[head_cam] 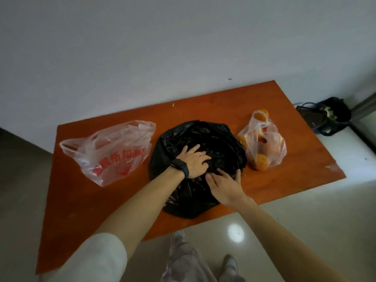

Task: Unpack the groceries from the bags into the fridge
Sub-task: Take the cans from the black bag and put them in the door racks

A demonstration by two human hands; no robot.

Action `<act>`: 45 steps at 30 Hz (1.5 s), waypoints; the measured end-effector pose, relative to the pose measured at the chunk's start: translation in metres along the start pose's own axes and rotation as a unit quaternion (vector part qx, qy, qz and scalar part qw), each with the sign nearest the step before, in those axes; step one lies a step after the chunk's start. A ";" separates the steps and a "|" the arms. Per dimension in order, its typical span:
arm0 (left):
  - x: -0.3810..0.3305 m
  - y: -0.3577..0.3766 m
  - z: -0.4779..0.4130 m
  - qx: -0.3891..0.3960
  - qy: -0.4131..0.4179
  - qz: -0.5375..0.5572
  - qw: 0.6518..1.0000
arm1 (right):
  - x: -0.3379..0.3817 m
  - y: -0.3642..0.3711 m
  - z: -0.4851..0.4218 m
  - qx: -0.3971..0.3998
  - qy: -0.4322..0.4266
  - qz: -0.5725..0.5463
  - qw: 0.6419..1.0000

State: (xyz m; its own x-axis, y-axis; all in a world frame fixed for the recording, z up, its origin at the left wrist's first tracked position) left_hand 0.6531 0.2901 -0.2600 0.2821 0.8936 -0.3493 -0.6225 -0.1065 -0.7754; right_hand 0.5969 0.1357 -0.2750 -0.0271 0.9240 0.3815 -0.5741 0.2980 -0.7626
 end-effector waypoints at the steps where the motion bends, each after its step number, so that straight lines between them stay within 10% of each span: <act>1: 0.004 0.000 -0.004 0.045 0.018 -0.041 0.998 | 0.006 0.006 0.002 0.007 -0.006 0.007 1.000; 9: 0.076 0.016 0.054 0.103 0.056 -0.286 0.951 | 0.008 0.039 0.018 -0.045 0.050 -0.042 0.997; 18: 0.100 0.048 0.073 0.104 -0.044 -0.215 0.970 | -0.001 0.067 0.000 0.060 0.107 0.001 0.992; 24: 0.096 0.033 0.062 0.047 0.022 -0.238 0.970 | 0.040 0.072 0.005 -0.113 0.005 0.000 0.994; 34: 0.071 0.037 0.028 0.106 0.155 -0.450 0.873 | 0.069 0.092 -0.005 0.132 0.057 0.114 0.983; 40: 0.075 0.044 0.027 0.131 0.159 -0.480 0.853 | 0.072 0.109 0.007 0.127 0.038 0.091 0.987; 45: 0.077 0.022 0.036 0.087 0.155 -0.379 0.908 | 0.055 0.094 0.018 0.023 0.059 -0.003 0.998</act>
State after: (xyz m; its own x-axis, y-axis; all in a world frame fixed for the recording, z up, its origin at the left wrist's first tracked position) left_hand 0.6347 0.3728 -0.2853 0.8531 0.5125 0.0974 -0.2621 0.5826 -0.7693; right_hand 0.5265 0.2103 -0.3160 0.0716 0.9452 0.3186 -0.6111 0.2941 -0.7349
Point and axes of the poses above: each hand's wrist, its own z-axis away from the middle knuckle, its own y-axis out of the palm, x = y × z, the point moved 2 cm from there along -z, towards the middle knuckle, and after that the axes turned 4 degrees about y, right-handed, at the moved point
